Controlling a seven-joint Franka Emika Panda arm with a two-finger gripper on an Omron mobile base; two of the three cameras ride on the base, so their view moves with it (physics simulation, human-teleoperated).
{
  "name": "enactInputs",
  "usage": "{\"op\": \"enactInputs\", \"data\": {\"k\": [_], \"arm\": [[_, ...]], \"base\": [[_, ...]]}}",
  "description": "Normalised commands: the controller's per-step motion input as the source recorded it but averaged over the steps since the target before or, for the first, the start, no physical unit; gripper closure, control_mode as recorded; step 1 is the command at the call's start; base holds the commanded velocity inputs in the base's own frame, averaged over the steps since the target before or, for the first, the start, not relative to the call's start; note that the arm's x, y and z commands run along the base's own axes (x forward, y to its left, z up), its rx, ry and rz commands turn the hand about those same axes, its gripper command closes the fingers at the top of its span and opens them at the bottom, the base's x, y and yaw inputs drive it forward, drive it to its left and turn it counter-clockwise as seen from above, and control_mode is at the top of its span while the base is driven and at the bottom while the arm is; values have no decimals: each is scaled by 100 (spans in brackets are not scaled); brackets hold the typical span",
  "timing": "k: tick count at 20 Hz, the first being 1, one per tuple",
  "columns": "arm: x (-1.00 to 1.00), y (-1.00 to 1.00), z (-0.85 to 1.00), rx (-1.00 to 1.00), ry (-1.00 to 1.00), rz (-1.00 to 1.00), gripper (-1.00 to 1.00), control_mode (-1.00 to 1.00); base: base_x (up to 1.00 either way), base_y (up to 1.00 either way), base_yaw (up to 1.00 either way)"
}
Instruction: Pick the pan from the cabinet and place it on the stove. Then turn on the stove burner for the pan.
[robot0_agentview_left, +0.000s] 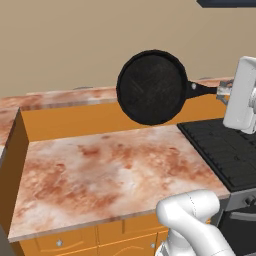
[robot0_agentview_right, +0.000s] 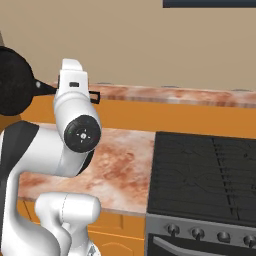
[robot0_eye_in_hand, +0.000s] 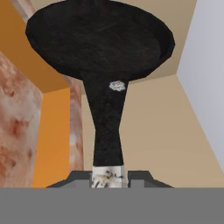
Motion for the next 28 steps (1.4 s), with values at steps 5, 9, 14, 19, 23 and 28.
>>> {"op": "enactInputs", "data": {"k": [5,9,14,19,23,28], "arm": [[0,0,0,0,0,0,100,100],[0,0,0,0,0,0,100,100],[0,0,0,0,0,0,100,100],[0,0,0,0,0,0,100,100],[0,0,0,0,0,0,100,100],[0,0,0,0,0,0,100,100]], "base": [[0,-33,-2],[0,-39,-1],[0,-32,-1],[5,1,-1],[24,59,-4],[32,75,-5]]}}
